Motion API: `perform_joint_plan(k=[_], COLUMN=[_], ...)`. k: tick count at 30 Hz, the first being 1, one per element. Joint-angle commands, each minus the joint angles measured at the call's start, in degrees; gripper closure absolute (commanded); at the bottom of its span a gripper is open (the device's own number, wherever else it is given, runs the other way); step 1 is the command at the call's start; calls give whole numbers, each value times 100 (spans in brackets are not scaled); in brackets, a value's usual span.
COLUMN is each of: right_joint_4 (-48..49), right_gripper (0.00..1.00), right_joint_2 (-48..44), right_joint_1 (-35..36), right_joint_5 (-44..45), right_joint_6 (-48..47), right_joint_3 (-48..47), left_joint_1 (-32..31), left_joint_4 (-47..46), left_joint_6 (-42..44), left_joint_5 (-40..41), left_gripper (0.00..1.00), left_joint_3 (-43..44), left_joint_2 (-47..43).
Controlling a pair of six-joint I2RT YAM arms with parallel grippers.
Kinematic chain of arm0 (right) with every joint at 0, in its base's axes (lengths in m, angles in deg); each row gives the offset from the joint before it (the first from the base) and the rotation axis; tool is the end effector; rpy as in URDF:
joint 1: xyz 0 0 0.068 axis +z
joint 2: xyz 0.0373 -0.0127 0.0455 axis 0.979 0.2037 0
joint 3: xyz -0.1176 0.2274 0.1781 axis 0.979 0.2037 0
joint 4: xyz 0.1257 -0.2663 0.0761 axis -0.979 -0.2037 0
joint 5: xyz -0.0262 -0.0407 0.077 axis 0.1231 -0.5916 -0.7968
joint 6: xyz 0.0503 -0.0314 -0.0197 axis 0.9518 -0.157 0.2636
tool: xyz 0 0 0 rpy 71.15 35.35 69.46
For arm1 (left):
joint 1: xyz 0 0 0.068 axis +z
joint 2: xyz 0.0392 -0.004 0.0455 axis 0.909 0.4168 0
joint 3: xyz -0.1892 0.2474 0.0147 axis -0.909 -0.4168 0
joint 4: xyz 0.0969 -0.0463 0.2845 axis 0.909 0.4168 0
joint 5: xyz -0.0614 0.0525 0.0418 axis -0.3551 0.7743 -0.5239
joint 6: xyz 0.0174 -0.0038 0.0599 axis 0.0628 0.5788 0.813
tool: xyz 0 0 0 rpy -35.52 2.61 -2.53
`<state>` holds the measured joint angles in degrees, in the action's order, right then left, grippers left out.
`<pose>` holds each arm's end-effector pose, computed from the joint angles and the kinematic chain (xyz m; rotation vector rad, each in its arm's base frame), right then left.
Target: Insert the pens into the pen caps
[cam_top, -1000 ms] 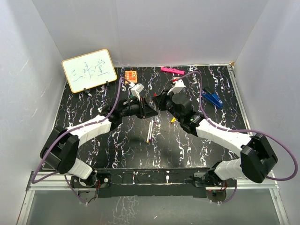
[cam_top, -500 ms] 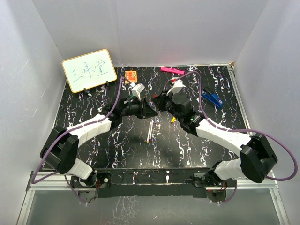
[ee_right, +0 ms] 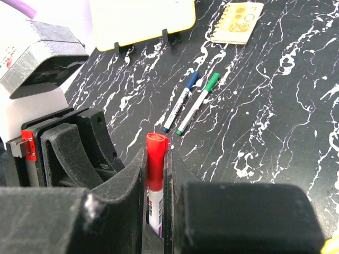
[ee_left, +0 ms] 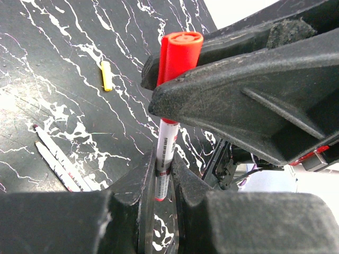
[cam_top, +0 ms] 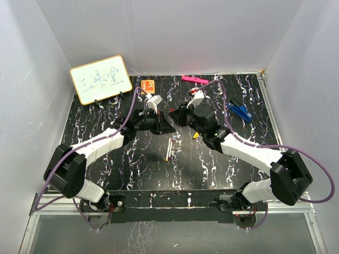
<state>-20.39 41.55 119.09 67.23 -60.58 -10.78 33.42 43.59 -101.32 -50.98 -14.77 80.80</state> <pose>0.2714 0.2312 0.2999 -0.1898 1.8769 0.7789 0.2995 -0.2179 0.2717 0.4287 2.0003 -1.2922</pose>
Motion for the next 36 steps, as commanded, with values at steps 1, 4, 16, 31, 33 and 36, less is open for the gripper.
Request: perform_joint_plan(k=[1, 4, 16, 31, 33, 36], right_joint_4=[-824, -943, -1121, -52, 69, 97], right_gripper=[100, 100, 100, 44, 43, 42], right_joint_2=[155, 259, 517, 263, 128, -69], right_joint_1=[155, 212, 269, 258, 256, 251], right_joint_5=[-898, -939, -750, 1318, 1576, 2035], right_joint_6=[-39, -67, -178, -866, -1039, -1167], right_joint_3=[200, 210, 93, -1342, -1344, -1193], left_joint_1=[529, 636, 848, 845, 845, 843], left_joint_4=[-1004, -1120, -813, 938, 1037, 1225], left_joint_6=[-213, -315, -149, 748, 843, 980], left_joint_5=[698, 608, 519, 1002, 1109, 1399], left_gripper=[100, 100, 100, 100, 100, 100], left_joint_3=[256, 290, 390, -127, -96, 112], left_joint_2=[-344, -316, -413, -262, -183, 38])
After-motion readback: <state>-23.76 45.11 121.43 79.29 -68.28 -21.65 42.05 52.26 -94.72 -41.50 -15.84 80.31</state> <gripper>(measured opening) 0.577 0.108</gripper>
